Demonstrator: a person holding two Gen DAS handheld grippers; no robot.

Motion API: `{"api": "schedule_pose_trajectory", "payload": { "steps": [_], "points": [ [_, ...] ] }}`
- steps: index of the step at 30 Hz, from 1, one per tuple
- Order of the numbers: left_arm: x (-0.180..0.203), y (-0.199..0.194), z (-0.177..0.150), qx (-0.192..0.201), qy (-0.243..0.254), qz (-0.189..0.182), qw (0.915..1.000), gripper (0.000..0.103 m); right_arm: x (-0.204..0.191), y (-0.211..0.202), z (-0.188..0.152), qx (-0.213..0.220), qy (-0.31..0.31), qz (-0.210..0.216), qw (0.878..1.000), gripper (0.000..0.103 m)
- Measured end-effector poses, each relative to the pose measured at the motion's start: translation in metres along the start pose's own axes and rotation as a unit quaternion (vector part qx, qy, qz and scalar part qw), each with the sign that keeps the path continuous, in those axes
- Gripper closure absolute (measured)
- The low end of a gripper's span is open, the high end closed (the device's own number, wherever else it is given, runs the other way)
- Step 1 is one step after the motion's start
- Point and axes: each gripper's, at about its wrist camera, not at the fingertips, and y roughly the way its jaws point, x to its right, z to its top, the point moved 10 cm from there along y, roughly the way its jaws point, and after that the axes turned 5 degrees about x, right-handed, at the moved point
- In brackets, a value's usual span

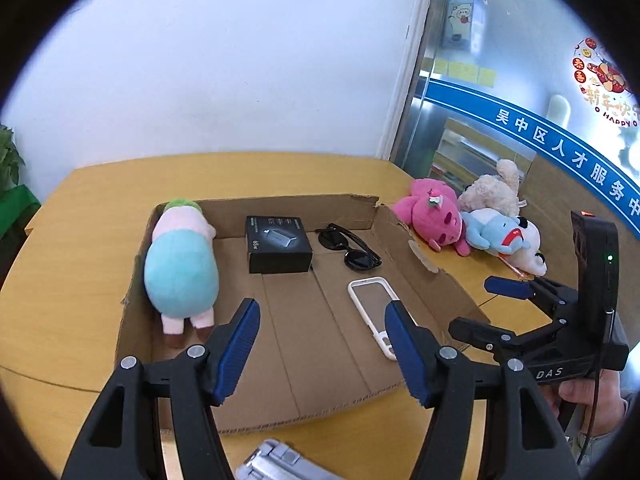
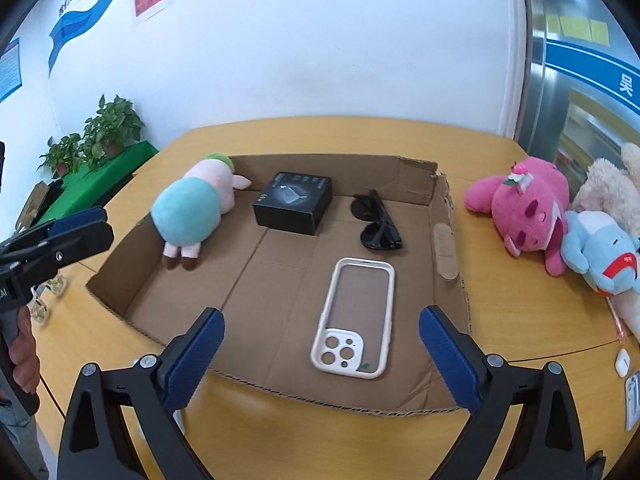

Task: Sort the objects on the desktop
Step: 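Move the right gripper to the white phone stand and close on it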

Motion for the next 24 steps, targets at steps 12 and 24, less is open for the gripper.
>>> {"api": "schedule_pose_trajectory", "payload": {
  "steps": [12, 24],
  "points": [
    [-0.035, -0.019, -0.091, -0.072, -0.078, -0.002, 0.9944, 0.038, -0.125, -0.002, -0.085, -0.036, -0.105, 0.15, 0.982, 0.001],
    [-0.057, 0.009, -0.184, -0.183, -0.163, -0.005, 0.9697, 0.039, -0.18, 0.04, -0.167, -0.113, -0.112, 0.206, 0.966, 0.004]
  ]
}}
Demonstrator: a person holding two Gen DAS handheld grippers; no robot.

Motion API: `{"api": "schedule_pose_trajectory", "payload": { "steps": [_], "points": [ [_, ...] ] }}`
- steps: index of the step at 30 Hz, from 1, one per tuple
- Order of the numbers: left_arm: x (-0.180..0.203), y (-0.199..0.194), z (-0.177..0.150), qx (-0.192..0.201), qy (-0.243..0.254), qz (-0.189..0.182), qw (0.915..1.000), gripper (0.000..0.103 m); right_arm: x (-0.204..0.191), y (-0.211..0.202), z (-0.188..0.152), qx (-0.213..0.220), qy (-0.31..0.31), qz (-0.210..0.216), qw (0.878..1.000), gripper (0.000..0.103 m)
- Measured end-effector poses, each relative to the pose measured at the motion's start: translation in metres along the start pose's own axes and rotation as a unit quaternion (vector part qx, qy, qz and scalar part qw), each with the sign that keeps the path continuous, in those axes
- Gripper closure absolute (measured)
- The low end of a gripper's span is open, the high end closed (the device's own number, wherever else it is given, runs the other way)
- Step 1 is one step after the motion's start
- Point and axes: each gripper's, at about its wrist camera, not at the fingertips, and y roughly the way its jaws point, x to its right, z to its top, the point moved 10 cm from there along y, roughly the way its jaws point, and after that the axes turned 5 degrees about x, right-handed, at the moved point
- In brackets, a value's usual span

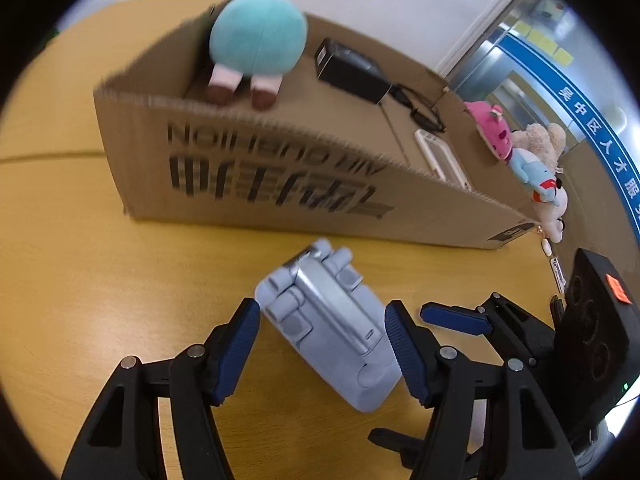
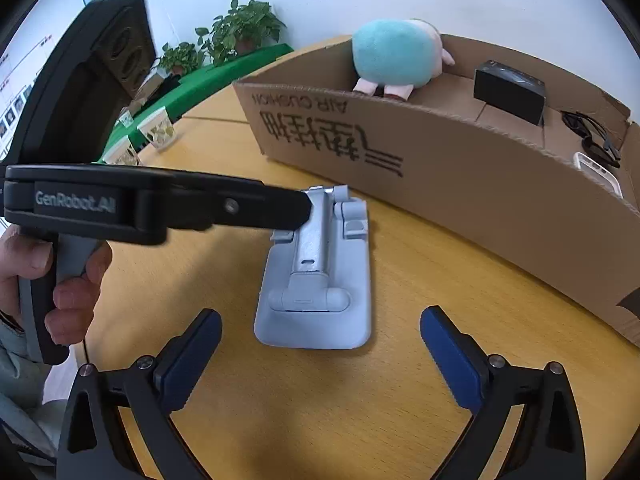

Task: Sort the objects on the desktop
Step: 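Move the right gripper to the white phone stand and close on it, then carry the phone stand into the box and open the right gripper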

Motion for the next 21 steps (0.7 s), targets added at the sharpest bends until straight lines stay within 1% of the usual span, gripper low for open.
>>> {"api": "schedule_pose_trajectory", "payload": {
  "steps": [2, 3, 4, 5, 6, 7, 8, 11, 13, 16, 21],
  "points": [
    [-0.002, 0.006, -0.005, -0.009, -0.006, -0.003, 0.9999, 0.041, -0.006, 0.006, -0.003, -0.005, -0.01, -0.002, 1.0, 0.008],
    [-0.001, 0.005, -0.005, -0.003, -0.002, 0.0, 1.0, 0.04, -0.008, 0.009, -0.005, -0.007, -0.013, -0.004, 1.0, 0.011],
    [-0.001, 0.006, -0.006, -0.007, 0.001, 0.004, 1.0, 0.041, -0.008, 0.009, -0.006, -0.005, -0.02, -0.011, 1.0, 0.015],
    [0.0, 0.006, -0.006, -0.006, 0.006, 0.007, 0.9999, 0.041, -0.009, 0.009, -0.006, -0.004, -0.032, -0.02, 0.999, 0.016],
    [0.001, 0.006, -0.006, -0.006, 0.011, 0.011, 0.9999, 0.041, -0.012, 0.01, -0.007, -0.005, -0.045, -0.031, 0.998, 0.021],
    [0.002, 0.007, -0.007, -0.006, 0.014, 0.015, 0.9998, 0.042, -0.015, 0.011, -0.007, -0.004, -0.055, -0.039, 0.998, 0.031],
    [0.002, 0.007, -0.007, -0.004, 0.018, 0.019, 0.9997, 0.042, -0.016, 0.012, -0.007, -0.003, -0.064, -0.048, 0.997, 0.037],
    [0.003, 0.007, -0.007, 0.001, 0.013, 0.018, 0.9997, 0.044, -0.018, 0.012, -0.006, -0.001, -0.066, -0.06, 0.996, 0.037],
    [0.0, 0.007, -0.006, 0.005, 0.001, 0.012, 0.9999, 0.05, -0.018, 0.011, -0.007, 0.001, -0.064, -0.062, 0.996, 0.038],
    [0.0, 0.004, -0.006, 0.01, -0.01, 0.007, 0.9999, 0.056, -0.016, 0.01, -0.006, 0.005, -0.056, -0.063, 0.996, 0.038],
    [0.007, -0.002, -0.006, 0.019, -0.008, 0.015, 0.9997, 0.056, -0.016, 0.005, -0.005, 0.009, -0.045, -0.054, 0.998, 0.038]
  ]
}}
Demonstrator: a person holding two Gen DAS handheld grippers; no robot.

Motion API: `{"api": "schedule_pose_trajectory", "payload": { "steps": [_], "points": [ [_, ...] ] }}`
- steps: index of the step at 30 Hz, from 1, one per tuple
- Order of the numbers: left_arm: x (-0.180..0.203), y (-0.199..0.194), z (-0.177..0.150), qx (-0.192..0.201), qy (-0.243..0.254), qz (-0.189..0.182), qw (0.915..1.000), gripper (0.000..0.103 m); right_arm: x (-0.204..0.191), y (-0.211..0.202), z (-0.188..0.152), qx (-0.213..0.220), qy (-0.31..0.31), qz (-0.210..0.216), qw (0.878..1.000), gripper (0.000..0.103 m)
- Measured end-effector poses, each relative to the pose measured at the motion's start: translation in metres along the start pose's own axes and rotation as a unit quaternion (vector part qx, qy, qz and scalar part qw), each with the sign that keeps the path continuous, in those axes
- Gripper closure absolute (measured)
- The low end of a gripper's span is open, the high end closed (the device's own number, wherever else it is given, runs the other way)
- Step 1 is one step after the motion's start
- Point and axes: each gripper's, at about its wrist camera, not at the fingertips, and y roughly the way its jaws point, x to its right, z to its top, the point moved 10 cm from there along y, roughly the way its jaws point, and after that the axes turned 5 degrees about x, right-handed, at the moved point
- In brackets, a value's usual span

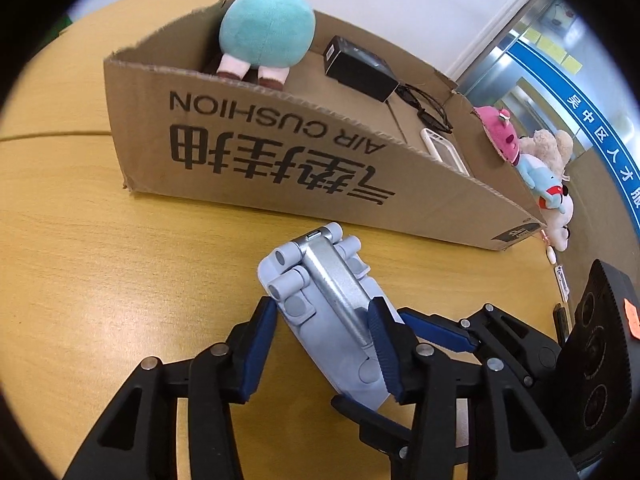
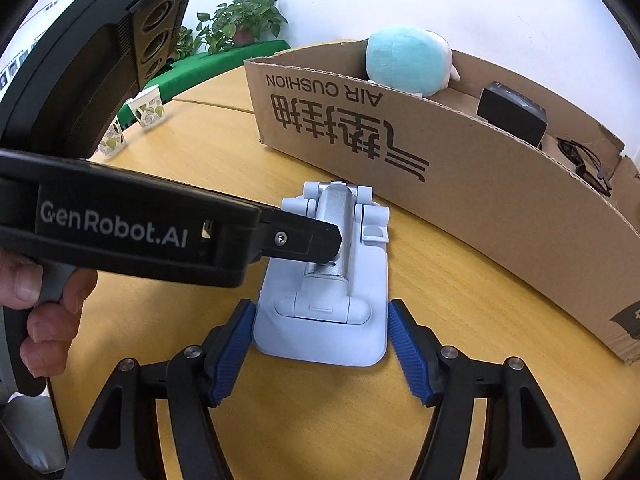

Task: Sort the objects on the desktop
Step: 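Carry the phone stand into the box and open the right gripper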

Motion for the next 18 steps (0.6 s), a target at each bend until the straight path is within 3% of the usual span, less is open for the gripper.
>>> {"api": "schedule_pose_trajectory", "payload": {
  "steps": [11, 18],
  "points": [
    [0.033, -0.056, 0.036, 0.078, 0.028, -0.002, 0.9966, 0.056, -0.008, -0.043, 0.042, 0.068, -0.004, -0.014, 0.998, 0.038],
    [0.073, -0.084, 0.092, 0.132, 0.078, -0.019, 0.9879, 0.056, 0.005, -0.086, 0.09, 0.13, -0.015, -0.043, 0.99, 0.038]
  ]
}}
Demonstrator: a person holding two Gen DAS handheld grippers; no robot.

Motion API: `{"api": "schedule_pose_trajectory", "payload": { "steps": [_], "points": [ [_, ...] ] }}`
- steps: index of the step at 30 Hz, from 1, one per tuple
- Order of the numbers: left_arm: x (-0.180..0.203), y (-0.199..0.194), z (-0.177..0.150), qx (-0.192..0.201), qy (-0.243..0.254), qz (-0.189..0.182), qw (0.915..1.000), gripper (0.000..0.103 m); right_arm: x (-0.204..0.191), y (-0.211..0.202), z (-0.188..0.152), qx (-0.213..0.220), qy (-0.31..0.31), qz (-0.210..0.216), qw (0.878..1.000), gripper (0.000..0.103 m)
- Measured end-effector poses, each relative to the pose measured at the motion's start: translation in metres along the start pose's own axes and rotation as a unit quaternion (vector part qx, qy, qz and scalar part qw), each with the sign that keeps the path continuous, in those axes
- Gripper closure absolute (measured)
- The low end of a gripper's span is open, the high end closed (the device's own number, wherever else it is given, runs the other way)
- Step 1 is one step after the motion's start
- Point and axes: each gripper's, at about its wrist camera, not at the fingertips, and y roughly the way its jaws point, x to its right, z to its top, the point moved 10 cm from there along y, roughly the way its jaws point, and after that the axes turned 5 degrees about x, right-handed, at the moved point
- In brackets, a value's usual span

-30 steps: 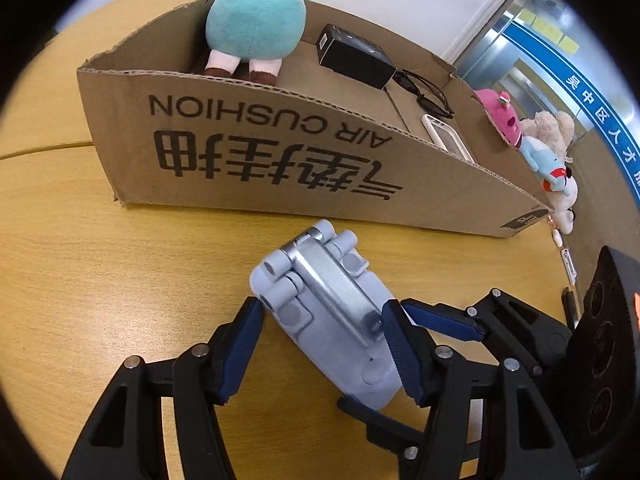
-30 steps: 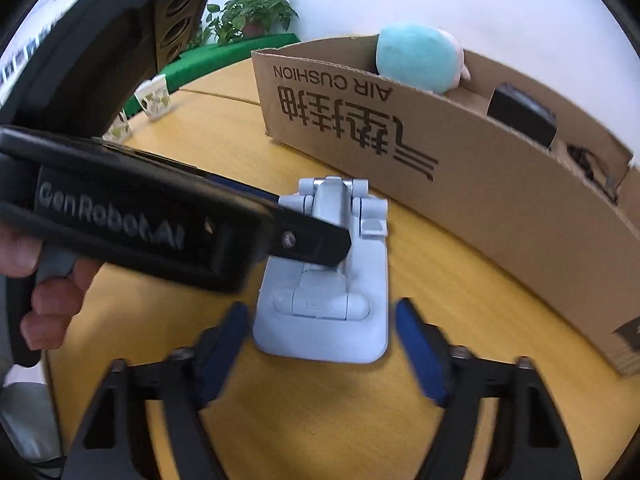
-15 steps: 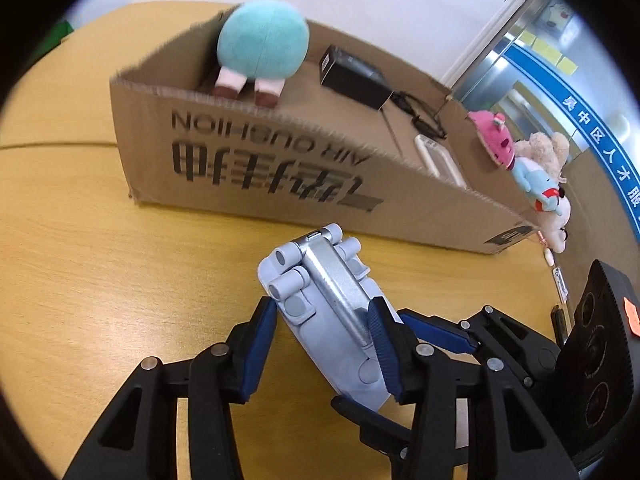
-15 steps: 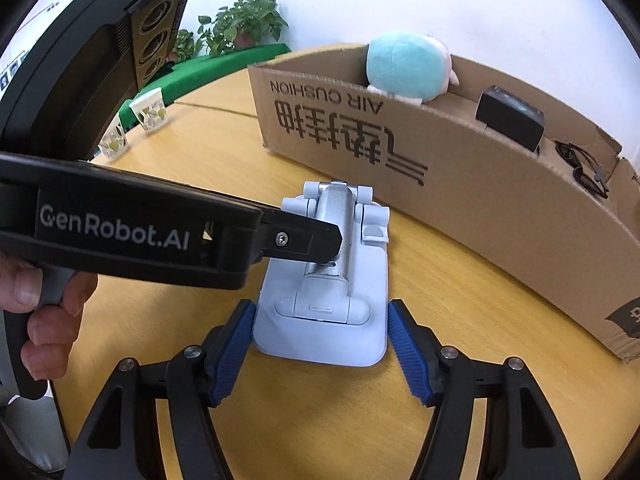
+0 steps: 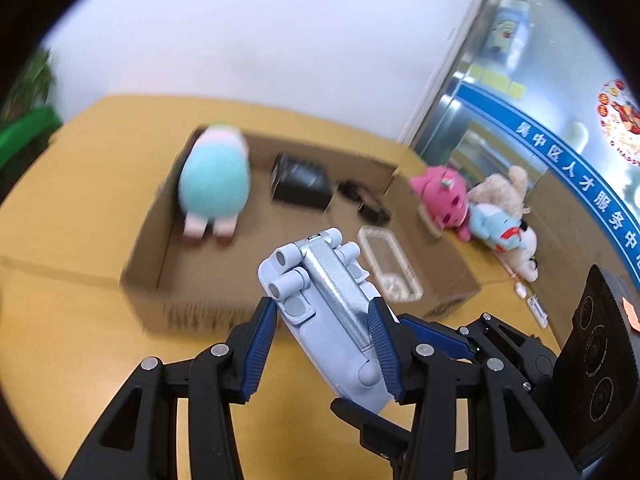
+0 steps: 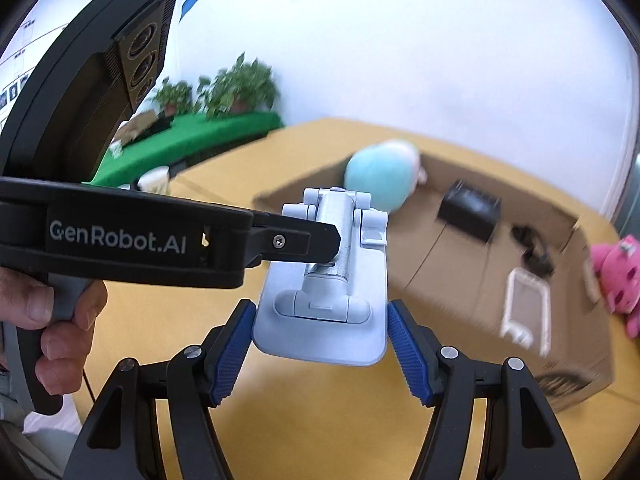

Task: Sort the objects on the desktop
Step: 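Carry the phone stand into the box and open the right gripper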

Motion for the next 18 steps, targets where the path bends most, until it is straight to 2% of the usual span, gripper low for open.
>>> {"api": "schedule_pose_trajectory", "payload": {
  "steps": [4, 8, 14, 18],
  "points": [
    [0.017, 0.012, 0.04, 0.02, 0.03, -0.017, 0.9992, 0.056, 0.026, -0.006, 0.035, 0.029, 0.007, -0.028, 0.999, 0.038],
    [0.026, 0.039, 0.071, 0.014, 0.051, -0.032, 0.9981, 0.056, 0.057, 0.0, 0.062, 0.041, 0.024, -0.051, 0.998, 0.038],
    [0.02, 0.094, 0.098, -0.023, 0.037, -0.047, 0.998, 0.056, 0.104, 0.034, 0.081, 0.02, 0.064, -0.062, 0.996, 0.038],
    [0.012, 0.136, 0.104, -0.057, 0.018, -0.053, 0.9968, 0.056, 0.136, 0.063, 0.085, -0.006, 0.091, -0.065, 0.994, 0.038]
  ]
}}
